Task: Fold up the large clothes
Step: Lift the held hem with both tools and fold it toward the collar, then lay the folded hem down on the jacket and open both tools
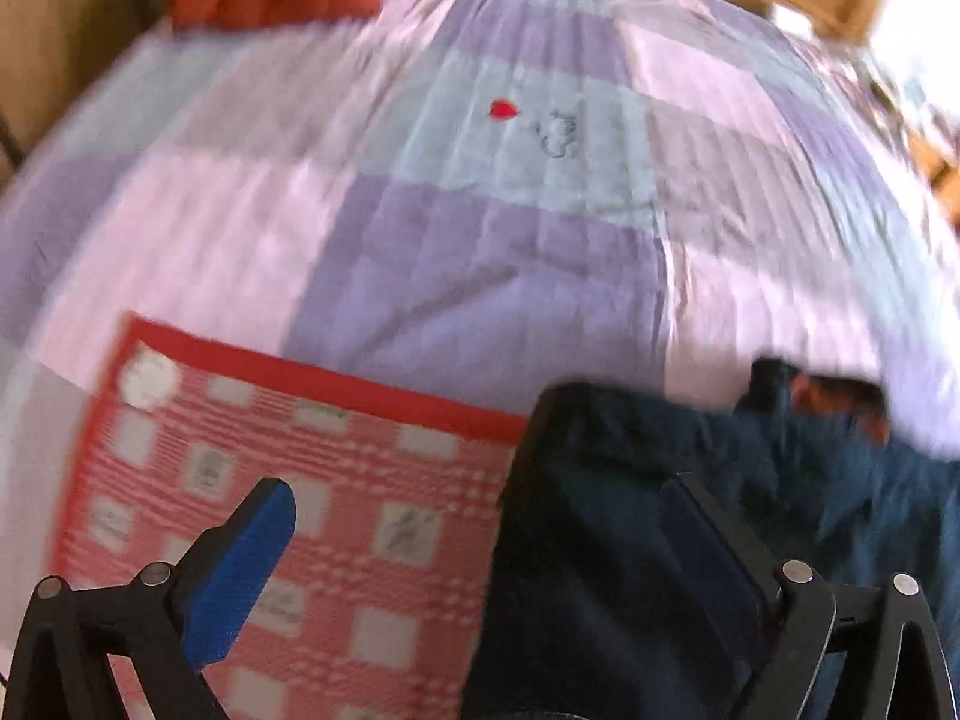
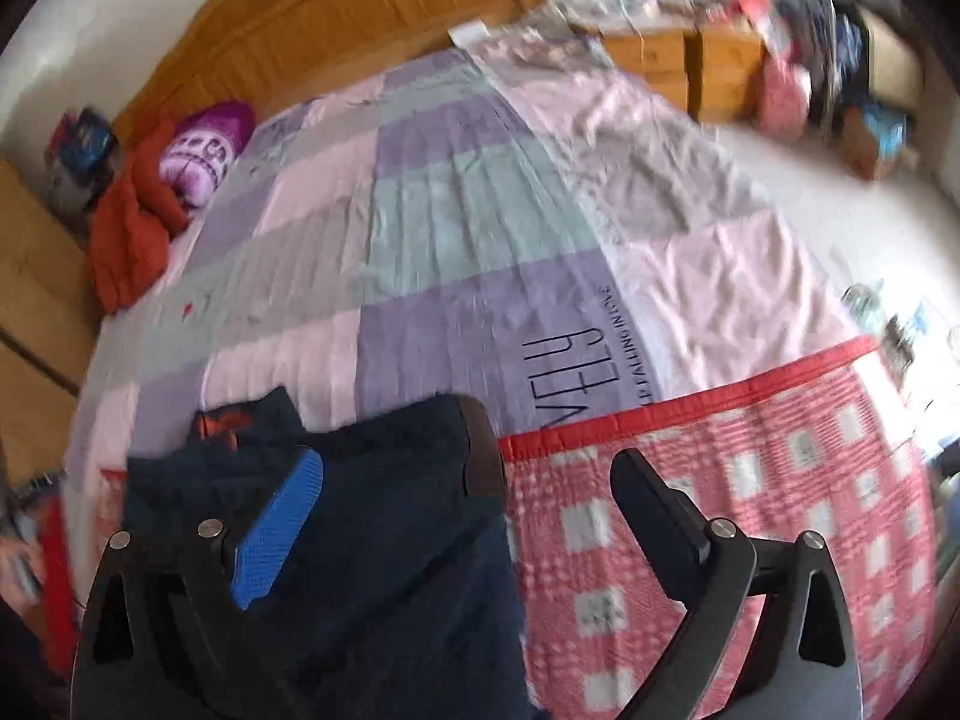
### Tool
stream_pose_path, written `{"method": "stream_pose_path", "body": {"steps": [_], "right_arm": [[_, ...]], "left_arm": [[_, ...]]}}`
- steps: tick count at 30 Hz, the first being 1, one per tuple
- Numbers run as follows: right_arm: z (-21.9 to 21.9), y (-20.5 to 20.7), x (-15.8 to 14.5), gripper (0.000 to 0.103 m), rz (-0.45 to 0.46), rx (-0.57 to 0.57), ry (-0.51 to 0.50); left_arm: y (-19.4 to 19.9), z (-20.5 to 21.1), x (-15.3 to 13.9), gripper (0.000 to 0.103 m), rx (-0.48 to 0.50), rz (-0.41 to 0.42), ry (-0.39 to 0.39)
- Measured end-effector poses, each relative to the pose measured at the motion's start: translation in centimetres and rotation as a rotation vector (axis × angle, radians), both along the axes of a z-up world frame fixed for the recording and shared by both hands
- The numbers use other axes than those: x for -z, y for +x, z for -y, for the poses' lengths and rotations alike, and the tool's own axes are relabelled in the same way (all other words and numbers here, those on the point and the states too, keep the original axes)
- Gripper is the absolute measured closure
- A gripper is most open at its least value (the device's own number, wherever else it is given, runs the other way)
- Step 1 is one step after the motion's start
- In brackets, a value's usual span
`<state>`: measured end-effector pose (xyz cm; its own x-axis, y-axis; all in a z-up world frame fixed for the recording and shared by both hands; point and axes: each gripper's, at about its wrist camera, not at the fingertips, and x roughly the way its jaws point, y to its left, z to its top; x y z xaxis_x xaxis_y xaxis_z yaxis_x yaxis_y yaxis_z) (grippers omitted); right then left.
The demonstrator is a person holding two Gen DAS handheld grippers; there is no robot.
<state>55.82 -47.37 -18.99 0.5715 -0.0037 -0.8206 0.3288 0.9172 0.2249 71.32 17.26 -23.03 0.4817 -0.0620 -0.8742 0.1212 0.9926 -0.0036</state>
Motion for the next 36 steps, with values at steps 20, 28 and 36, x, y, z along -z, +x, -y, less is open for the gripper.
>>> {"method": "stream_pose_path", "body": {"steps": [20,28,36], "right_arm": [[-21.1,-8.3,12.8,0.0,-0.09,-0.293,-0.261],[-12.1,-18.3,9.7,0.0,-0.009,-0.041,-0.13],[-11.2,-19.9,12.1,0.0,-0.079,-0.093,-0.04]], "left_arm": [[-19.1,9.2,12.1,0.0,0.179,0.047,0.067],[-19.5,-0.6,9.6,0.001,-0.02,0.141,-0.065],[-19.9,-3.4,11.6,0.002,-0.064,0.117,-0.059]]}}
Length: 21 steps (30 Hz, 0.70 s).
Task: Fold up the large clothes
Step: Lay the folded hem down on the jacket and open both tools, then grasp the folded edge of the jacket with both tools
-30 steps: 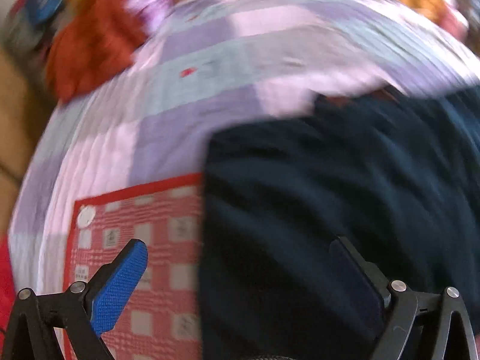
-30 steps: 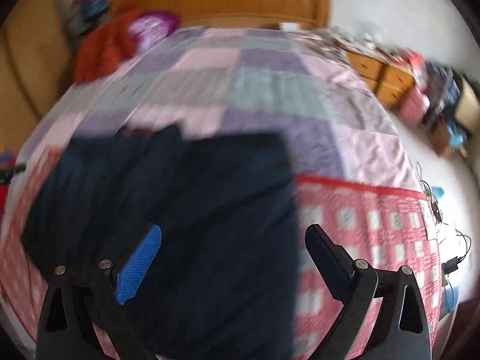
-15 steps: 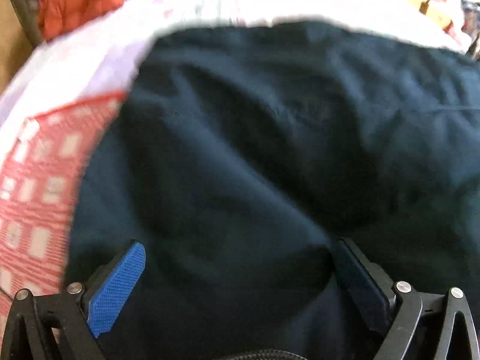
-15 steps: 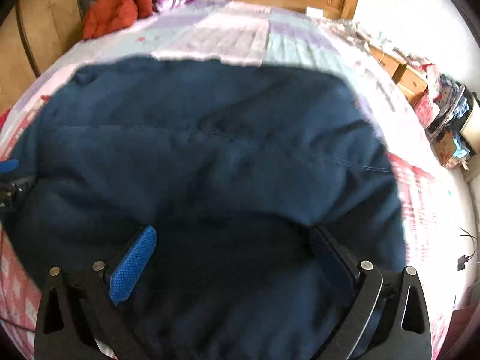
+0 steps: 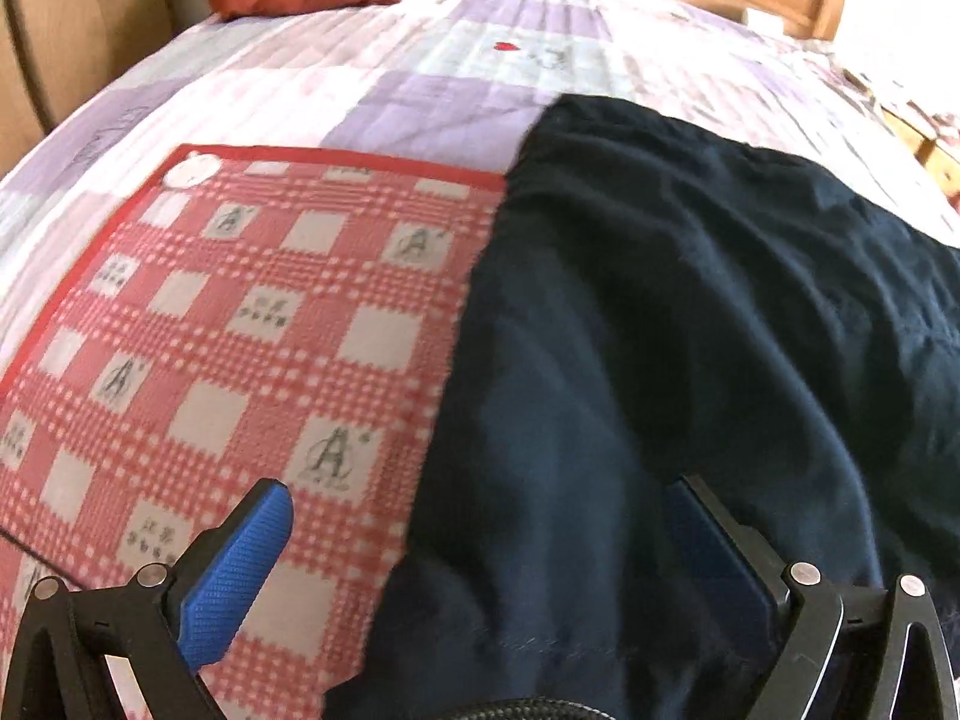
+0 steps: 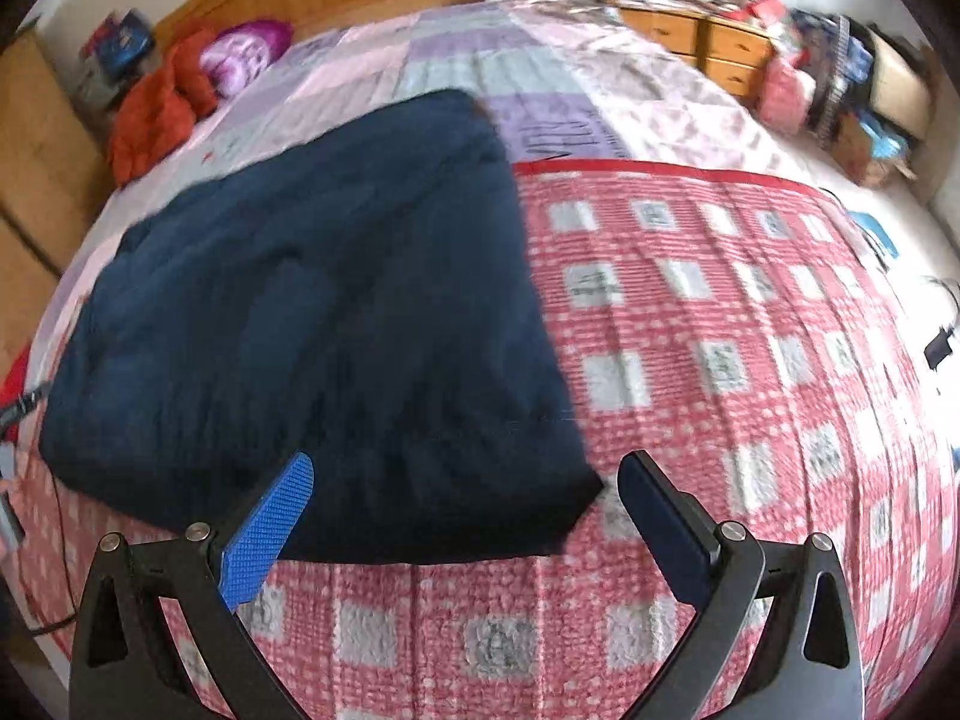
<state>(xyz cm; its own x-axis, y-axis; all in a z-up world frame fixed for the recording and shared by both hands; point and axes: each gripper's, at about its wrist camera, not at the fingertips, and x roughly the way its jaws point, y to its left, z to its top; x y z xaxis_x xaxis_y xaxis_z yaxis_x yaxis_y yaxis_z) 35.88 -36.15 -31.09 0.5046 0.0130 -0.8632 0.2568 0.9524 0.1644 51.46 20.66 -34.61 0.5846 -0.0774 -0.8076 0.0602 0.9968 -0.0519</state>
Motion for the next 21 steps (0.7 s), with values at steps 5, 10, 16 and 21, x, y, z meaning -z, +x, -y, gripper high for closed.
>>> {"method": "stream_pose_path", "body": {"steps": [5,10,16,21], "right_arm": [[2.0,1.0,-0.6,0.0,0.037,0.024,0.035],[4.0,3.6,1.1,0.0,-0.018,0.047,0.165],[2.2,4.1,1.7,0.056,0.014,-0.038,0.213],[2.7,0.8,1.0,0.079,0.054,-0.033,0.212]], "left_arm": [[-1.5,-2.4,-0.7,0.002,-0.045,0.02,-0.038],[-0.6,-3.4,0.8,0.002,-0.02,-0.071,-0.109],[0.8,-0.2,4.4,0.03,0.125,-0.213,-0.125],[-1.7,-0.1,4.2,0.067,0.177,-0.205,-0.133]]}}
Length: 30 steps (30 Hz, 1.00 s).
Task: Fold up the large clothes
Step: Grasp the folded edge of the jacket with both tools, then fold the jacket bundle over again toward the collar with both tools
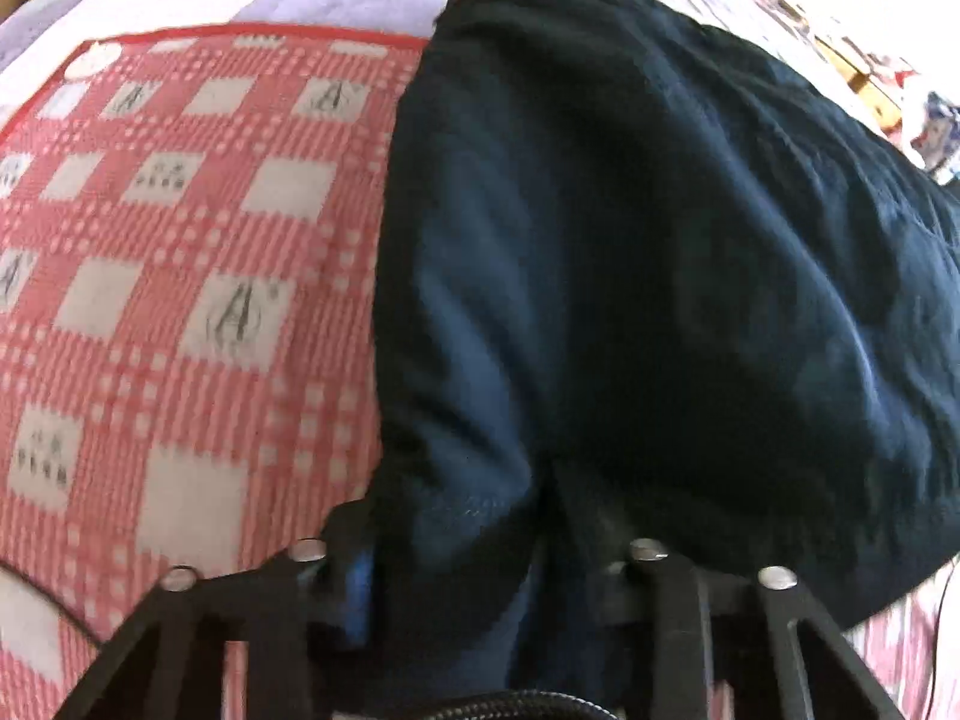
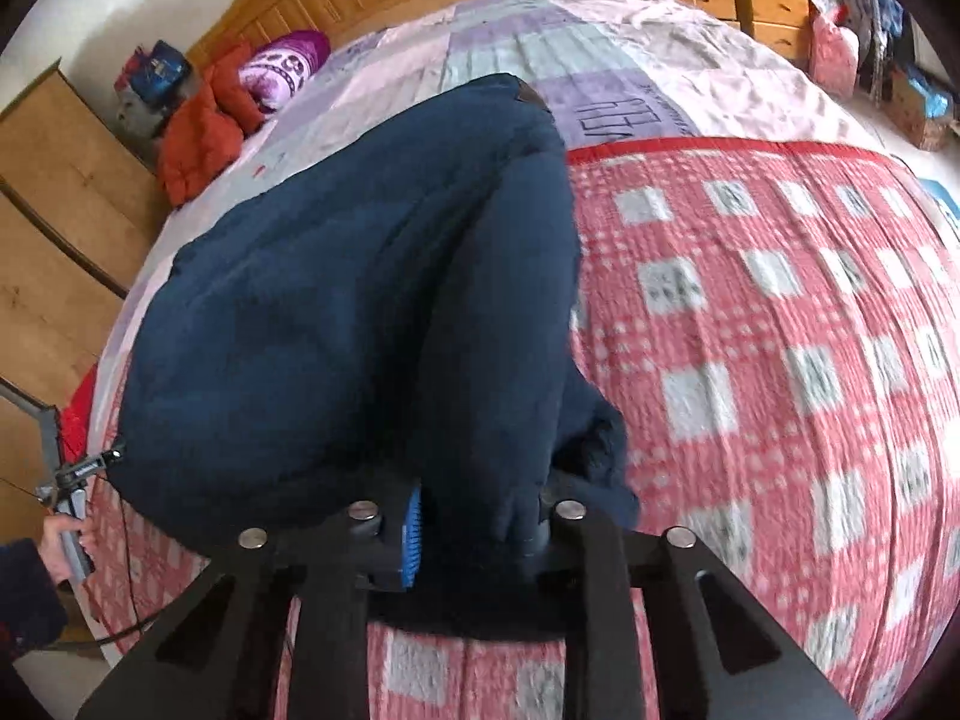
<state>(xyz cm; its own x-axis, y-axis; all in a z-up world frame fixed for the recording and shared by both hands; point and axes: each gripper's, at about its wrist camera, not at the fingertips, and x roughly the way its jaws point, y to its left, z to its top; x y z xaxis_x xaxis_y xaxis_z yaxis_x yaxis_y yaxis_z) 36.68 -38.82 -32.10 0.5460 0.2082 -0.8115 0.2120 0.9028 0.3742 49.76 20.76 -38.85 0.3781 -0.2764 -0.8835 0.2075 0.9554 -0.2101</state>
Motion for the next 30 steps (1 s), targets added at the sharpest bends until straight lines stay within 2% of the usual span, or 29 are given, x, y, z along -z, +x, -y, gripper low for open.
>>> {"method": "stream_pose_path", "body": {"steps": [4,7,13,15,16,17,18,19,20,22,26,28,30], "right_arm": [[-0.2,-3.4,1.4,0.08,-0.056,0.01,0.001],[0.1,-3.5,1.6,0.08,-0.054,0.033,0.017],[-0.2,-3.4,0.9,0.077,-0.074,0.022,-0.033],[-0.5,-3.4,-0.1,0.063,-0.092,0.052,-0.121],[-0.7,-3.5,-1.4,0.059,-0.072,0.087,-0.206],[-1.0,-3.7,-2.5,0.052,-0.043,0.115,-0.273],[-1.6,-3.8,-4.1,0.041,0.006,0.136,-0.344],[-2.4,-3.7,-5.5,0.035,0.058,0.137,-0.401],[-4.0,-3.2,-7.0,0.028,0.127,0.112,-0.455],[-7.1,-1.1,-7.8,0.023,0.177,0.016,-0.468],[-14.8,5.5,-5.9,0.023,0.155,-0.192,-0.446],[-18.2,8.9,-4.7,0.023,0.15,-0.228,-0.465],[-20.2,11.7,-3.8,0.023,0.155,-0.249,-0.479]], "left_arm": [[-1.6,-0.9,0.0,0.07,0.016,-0.013,0.02],[-1.9,-1.1,-0.3,0.07,0.016,-0.01,0.042],[-3.5,-1.2,-1.3,0.071,0.034,0.003,0.111],[-4.0,-1.4,-3.1,0.07,0.004,0.043,0.141],[-4.3,-1.4,-4.4,0.069,-0.011,0.096,0.179],[-4.7,-0.8,-6.2,0.064,-0.012,0.168,0.224],[-5.0,0.2,-7.8,0.056,0.003,0.23,0.253],[-5.2,1.6,-9.4,0.051,0.025,0.297,0.271],[-5.2,2.8,-10.3,0.045,0.046,0.332,0.26],[-4.6,7.3,-11.5,0.04,0.12,0.364,0.218],[-2.5,16.4,-9.9,0.037,0.206,0.345,0.2],[-0.6,19.9,-8.3,0.035,0.196,0.311,0.198],[1.9,22.2,-6.2,0.028,0.156,0.257,0.229]]}}
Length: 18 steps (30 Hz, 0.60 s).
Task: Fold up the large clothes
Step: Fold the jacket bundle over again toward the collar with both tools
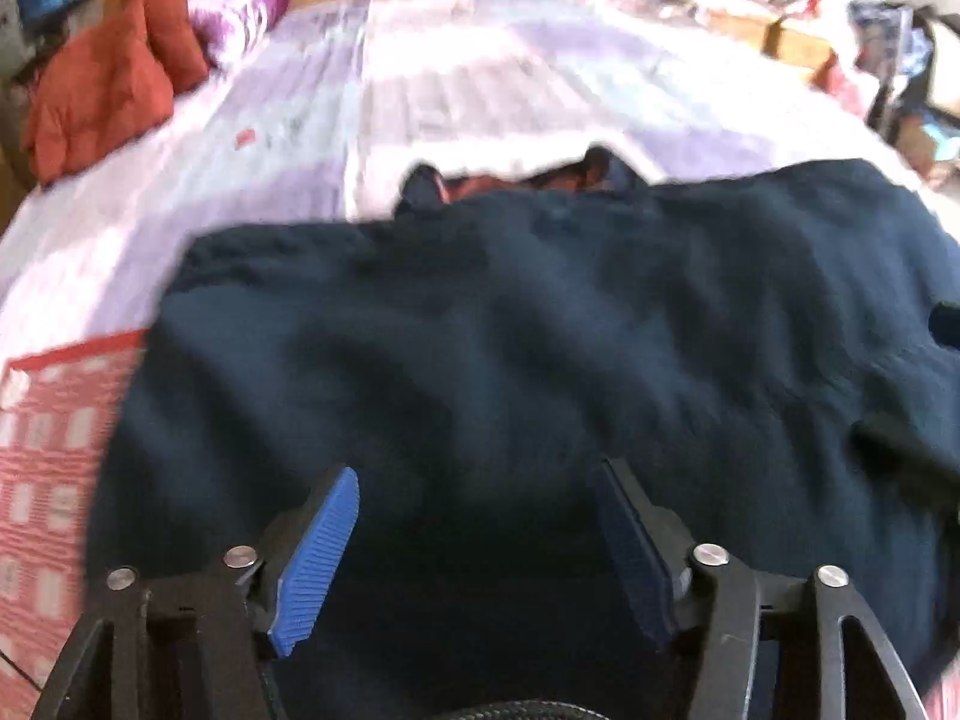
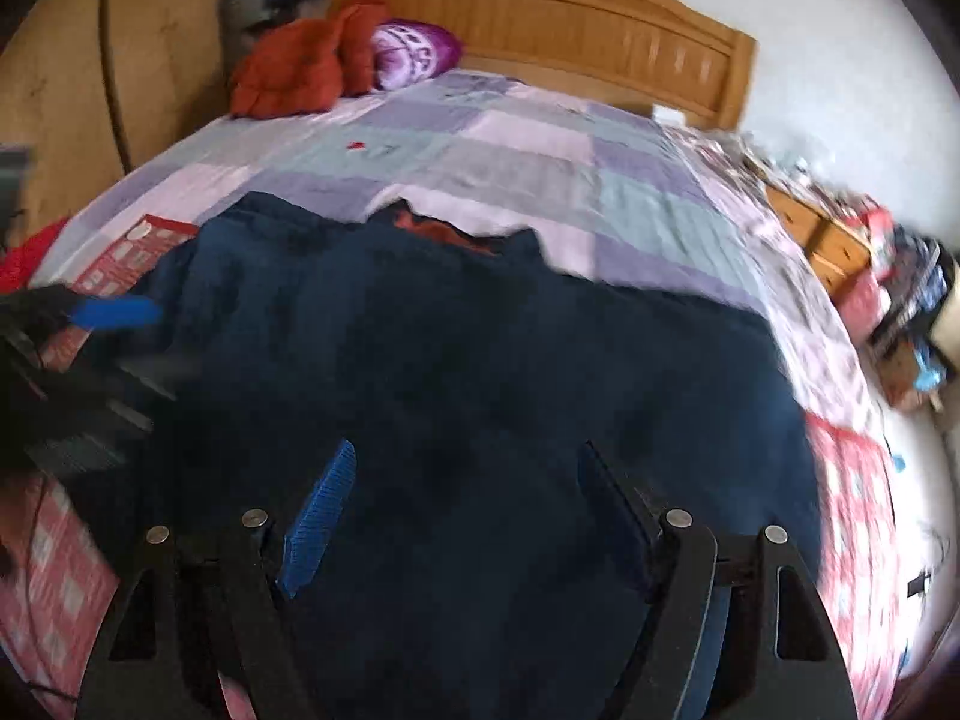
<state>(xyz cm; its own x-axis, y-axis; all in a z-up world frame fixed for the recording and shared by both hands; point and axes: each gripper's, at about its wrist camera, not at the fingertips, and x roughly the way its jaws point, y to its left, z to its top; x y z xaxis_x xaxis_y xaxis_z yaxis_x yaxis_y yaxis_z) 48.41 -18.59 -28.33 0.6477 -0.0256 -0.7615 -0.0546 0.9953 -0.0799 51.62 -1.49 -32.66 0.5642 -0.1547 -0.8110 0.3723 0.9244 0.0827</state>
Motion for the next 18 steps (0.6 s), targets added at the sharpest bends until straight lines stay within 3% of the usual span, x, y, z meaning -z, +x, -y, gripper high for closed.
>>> {"method": "stream_pose_path", "body": {"steps": [1,2,3,4,6,10,12,13,15,18], "right_arm": [[-0.4,1.2,0.7,0.023,-0.021,-0.003,-0.003],[-0.4,2.8,2.1,0.023,-0.075,0.006,-0.01],[-0.6,3.7,2.9,0.023,-0.11,0.014,-0.017],[0.3,4.4,4.3,0.023,-0.139,0.016,-0.032],[2.6,4.4,4.7,0.023,-0.112,0.029,-0.044],[12.7,2.9,5.3,0.023,-0.101,0.245,0.002],[16.8,2.0,5.7,0.02,-0.116,0.321,0.038],[18.2,1.8,5.9,0.019,-0.126,0.342,0.064],[19.1,1.8,6.1,0.019,-0.141,0.323,0.062],[18.8,1.6,6.2,0.018,-0.139,0.33,0.029]], "left_arm": [[1.3,0.2,1.3,0.021,-0.042,-0.027,0.004],[2.2,-0.2,2.1,0.006,-0.075,-0.044,0.001],[2.9,-1.3,2.7,0.001,-0.106,-0.055,-0.011],[3.3,-2.4,2.9,0.001,-0.129,-0.051,-0.005],[3.9,-4.7,3.0,0.001,-0.164,-0.016,0.04],[6.2,-13.1,4.2,0.0,-0.305,-0.053,0.035],[6.9,-15.0,4.6,0.0,-0.298,-0.075,0.028],[6.9,-15.1,4.6,0.0,-0.289,-0.054,0.095],[7.2,-14.8,4.7,0.0,-0.272,-0.034,0.139],[7.5,-15.8,5.3,0.0,-0.323,-0.077,0.087]]}}
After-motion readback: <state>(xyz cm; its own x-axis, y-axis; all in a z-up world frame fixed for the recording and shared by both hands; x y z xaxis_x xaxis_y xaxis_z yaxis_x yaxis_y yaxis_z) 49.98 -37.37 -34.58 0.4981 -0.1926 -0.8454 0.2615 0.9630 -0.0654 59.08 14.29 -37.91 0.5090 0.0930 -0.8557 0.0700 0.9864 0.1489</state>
